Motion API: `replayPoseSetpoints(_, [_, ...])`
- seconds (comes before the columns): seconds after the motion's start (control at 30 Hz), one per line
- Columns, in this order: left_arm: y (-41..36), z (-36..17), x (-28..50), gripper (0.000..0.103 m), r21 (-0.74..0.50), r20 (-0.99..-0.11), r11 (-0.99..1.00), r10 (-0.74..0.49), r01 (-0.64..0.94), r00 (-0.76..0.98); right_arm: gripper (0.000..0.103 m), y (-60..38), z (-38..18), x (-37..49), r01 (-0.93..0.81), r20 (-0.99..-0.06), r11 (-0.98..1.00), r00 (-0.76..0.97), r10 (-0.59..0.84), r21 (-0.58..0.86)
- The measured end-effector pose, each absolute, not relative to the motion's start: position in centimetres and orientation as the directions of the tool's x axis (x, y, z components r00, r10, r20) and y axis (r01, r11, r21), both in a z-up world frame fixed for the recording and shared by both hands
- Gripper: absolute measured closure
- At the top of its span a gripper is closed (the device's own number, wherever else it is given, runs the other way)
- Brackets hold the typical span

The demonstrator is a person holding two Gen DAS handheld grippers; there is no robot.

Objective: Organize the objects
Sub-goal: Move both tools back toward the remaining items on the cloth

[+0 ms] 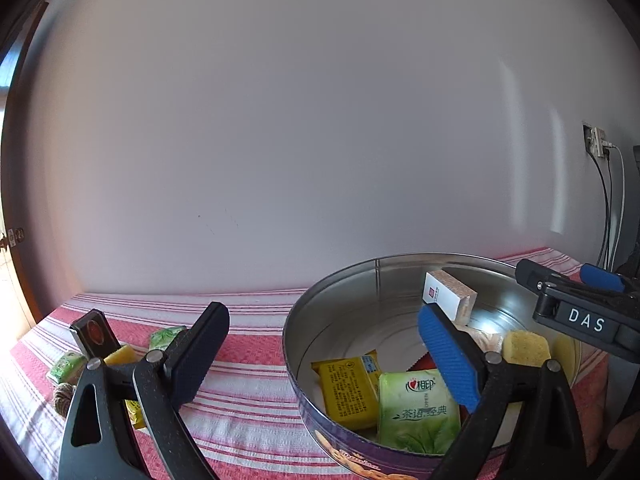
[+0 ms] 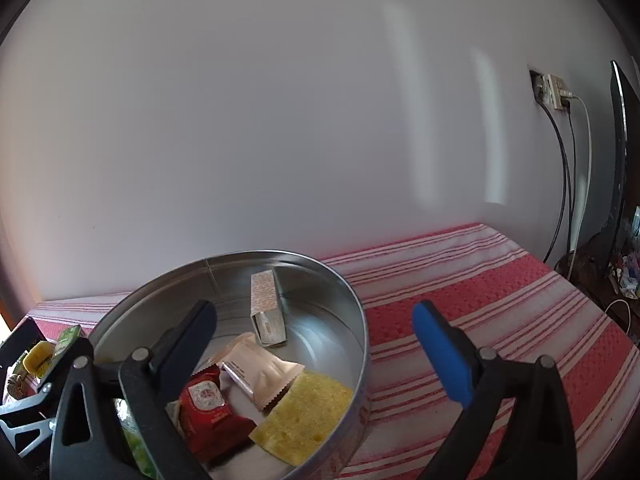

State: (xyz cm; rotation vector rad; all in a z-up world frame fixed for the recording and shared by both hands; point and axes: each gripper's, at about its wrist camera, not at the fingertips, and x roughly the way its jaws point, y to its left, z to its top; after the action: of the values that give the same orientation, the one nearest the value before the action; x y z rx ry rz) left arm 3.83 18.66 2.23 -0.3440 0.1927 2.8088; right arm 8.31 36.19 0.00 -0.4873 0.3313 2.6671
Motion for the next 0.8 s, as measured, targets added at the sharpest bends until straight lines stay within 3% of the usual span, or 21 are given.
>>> replayPoseSetpoints(0.53, [16.1,2.2,3.8,0.006,-0.018,-0.295,-0.949,0.306,-0.315,-0.905,0.000,34.8,0.8,10.2,-0.557,-0.313,-0.821,-0.807,0.501,0.123])
replayPoseSetpoints(0.8, [14.7,2.5,4.2,0.006,0.003,-0.296,-0.952,0.293,-0.307,-0.909,0.000,32.2,1.1,10.6,-0.562,-0.292,-0.824,-0.802,0.522,0.073])
